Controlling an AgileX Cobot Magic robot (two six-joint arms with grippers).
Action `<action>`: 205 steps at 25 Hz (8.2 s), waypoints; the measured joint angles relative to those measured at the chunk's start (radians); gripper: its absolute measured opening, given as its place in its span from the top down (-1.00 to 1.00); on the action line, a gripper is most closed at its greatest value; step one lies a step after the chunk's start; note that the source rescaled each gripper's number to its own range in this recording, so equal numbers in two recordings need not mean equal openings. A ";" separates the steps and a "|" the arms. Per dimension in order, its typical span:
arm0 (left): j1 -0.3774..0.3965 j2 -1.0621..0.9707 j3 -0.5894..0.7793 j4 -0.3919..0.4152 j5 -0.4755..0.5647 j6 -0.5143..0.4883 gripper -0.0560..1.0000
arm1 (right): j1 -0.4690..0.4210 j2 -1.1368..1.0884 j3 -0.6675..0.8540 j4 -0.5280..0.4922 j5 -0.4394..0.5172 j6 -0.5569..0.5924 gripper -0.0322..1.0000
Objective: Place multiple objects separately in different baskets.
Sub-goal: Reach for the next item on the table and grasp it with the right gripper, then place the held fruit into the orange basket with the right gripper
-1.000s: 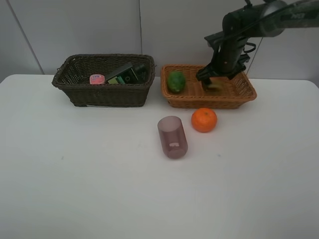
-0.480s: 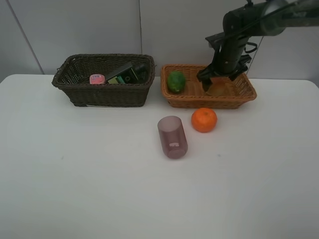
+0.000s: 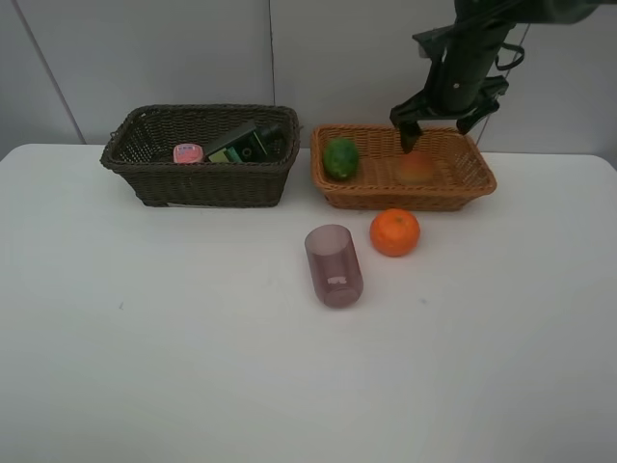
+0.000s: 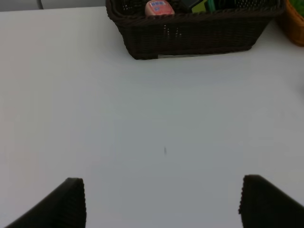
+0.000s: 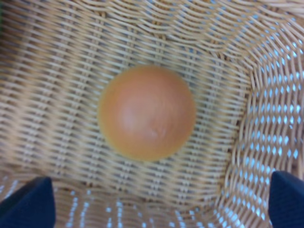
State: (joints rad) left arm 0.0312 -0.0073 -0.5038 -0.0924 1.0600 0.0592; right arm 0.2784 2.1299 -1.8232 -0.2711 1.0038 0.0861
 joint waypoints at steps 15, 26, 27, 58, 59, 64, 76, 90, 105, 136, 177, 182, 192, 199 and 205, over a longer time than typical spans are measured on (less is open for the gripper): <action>0.000 0.000 0.000 0.000 0.000 0.000 -0.53 | 0.023 -0.241 0.163 0.043 0.110 0.005 -0.90; 0.000 0.000 0.000 0.000 0.000 0.000 -0.53 | 0.070 -0.333 0.399 0.157 0.023 0.028 -0.90; 0.000 0.000 0.000 0.000 0.000 0.000 -0.53 | 0.077 -0.332 0.403 0.166 0.013 0.036 -0.90; 0.000 0.000 0.000 0.000 0.000 0.000 -0.53 | 0.127 -0.070 0.407 0.162 -0.153 0.360 -0.90; 0.000 0.000 0.000 0.000 0.000 0.000 -0.53 | 0.127 -0.064 0.407 0.161 -0.157 0.364 -0.90; 0.000 0.000 0.000 0.000 0.000 0.000 -0.53 | 0.127 -0.042 0.407 0.159 -0.176 0.367 -0.90; 0.000 0.000 0.000 0.000 0.000 0.000 -0.53 | 0.127 -0.041 0.407 0.151 -0.211 0.373 -0.90; 0.000 0.000 0.000 0.000 0.000 0.000 -0.53 | 0.127 0.014 0.407 0.131 -0.225 0.382 -0.90; 0.000 0.000 0.000 0.000 0.000 0.000 -0.53 | 0.137 0.028 0.407 0.132 -0.235 0.385 0.29; 0.000 0.000 0.000 0.000 0.000 0.000 -0.53 | 0.140 0.001 0.407 0.132 -0.113 0.317 0.29; 0.000 0.000 0.000 0.000 0.000 0.000 -0.53 | 0.077 -0.264 0.341 0.013 -0.034 0.284 0.29; 0.000 0.000 0.000 0.000 0.000 0.000 -0.53 | 0.024 -0.253 0.254 -0.038 -0.028 0.283 0.29; 0.000 0.000 0.000 0.000 0.000 0.000 -0.53 | -0.074 -0.135 0.192 -0.046 -0.125 0.190 0.29; 0.000 0.000 0.000 0.000 0.000 0.000 -0.53 | -0.095 -0.050 0.189 -0.024 -0.228 0.155 0.29; 0.000 0.000 0.000 0.000 0.000 0.000 -0.53 | -0.095 -0.026 0.189 0.009 -0.262 0.110 0.29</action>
State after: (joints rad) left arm 0.0312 -0.0073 -0.5038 -0.0920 1.0600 0.0592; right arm 0.1839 2.1044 -1.6339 -0.2619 0.7417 0.1962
